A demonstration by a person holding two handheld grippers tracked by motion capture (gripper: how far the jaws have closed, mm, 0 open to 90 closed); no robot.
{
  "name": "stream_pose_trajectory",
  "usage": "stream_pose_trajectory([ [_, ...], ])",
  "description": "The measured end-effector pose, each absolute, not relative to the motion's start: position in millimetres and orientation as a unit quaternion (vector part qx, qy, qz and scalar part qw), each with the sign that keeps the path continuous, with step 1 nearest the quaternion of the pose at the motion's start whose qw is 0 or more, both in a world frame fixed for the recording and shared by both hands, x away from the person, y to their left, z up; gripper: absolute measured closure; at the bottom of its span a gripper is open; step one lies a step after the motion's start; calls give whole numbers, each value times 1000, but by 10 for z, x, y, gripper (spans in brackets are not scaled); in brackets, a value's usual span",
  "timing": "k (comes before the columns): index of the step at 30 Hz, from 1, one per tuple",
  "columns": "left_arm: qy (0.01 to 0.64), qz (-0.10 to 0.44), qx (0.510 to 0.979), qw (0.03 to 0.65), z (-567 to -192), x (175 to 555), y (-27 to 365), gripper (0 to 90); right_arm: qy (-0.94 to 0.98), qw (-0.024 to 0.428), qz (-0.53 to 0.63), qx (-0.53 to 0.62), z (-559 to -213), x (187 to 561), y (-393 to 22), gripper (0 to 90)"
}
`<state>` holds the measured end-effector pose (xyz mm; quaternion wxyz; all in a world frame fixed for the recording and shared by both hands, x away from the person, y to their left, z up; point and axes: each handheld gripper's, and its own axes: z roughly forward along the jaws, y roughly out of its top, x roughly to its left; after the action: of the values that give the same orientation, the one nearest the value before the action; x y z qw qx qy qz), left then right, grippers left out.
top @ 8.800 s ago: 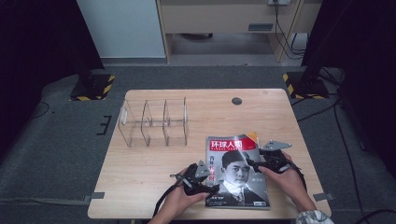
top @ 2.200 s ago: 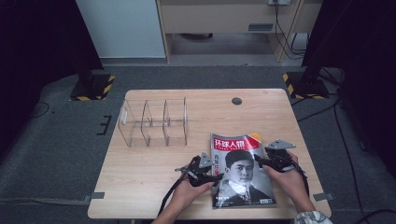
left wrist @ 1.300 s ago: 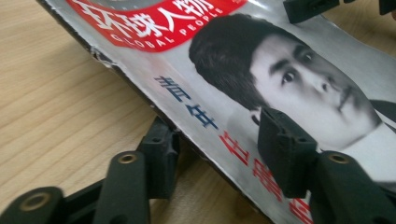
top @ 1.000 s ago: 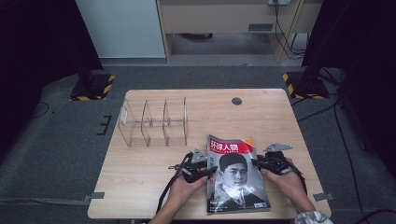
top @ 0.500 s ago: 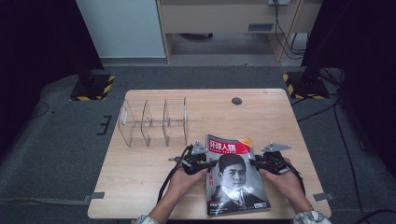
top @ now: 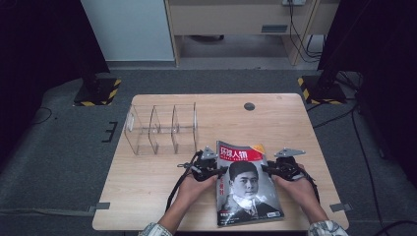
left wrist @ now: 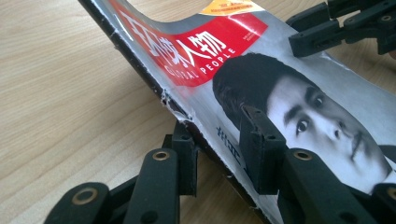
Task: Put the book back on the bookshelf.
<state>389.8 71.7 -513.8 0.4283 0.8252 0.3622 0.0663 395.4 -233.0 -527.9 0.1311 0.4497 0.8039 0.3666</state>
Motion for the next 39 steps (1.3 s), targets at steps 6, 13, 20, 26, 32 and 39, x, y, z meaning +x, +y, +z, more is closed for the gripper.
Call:
stream_pose_trajectory([
  [6, 367, 48, 825, 426, -5155, 3994, 688, 563, 807, 137, 364, 444, -5275, 3950, -2323, 642],
  [13, 378, 29, 822, 426, -5099, 4169, 611, 462, 807, 137, 366, 443, -5279, 3945, -2325, 643],
  [20, 377, 23, 820, 430, -5077, 4260, 554, 530, 807, 137, 369, 439, -5284, 3932, -2327, 645],
  [26, 389, 18, 814, 430, -5071, 4294, 579, 644, 806, 134, 371, 441, -5285, 3940, -2336, 618],
  [32, 376, 24, 823, 426, -5042, 4304, 551, 604, 802, 134, 373, 446, -5298, 3961, -2336, 582],
  [39, 367, 18, 829, 422, -4995, 4378, 463, 489, 803, 134, 376, 442, -5304, 3959, -2336, 585],
])
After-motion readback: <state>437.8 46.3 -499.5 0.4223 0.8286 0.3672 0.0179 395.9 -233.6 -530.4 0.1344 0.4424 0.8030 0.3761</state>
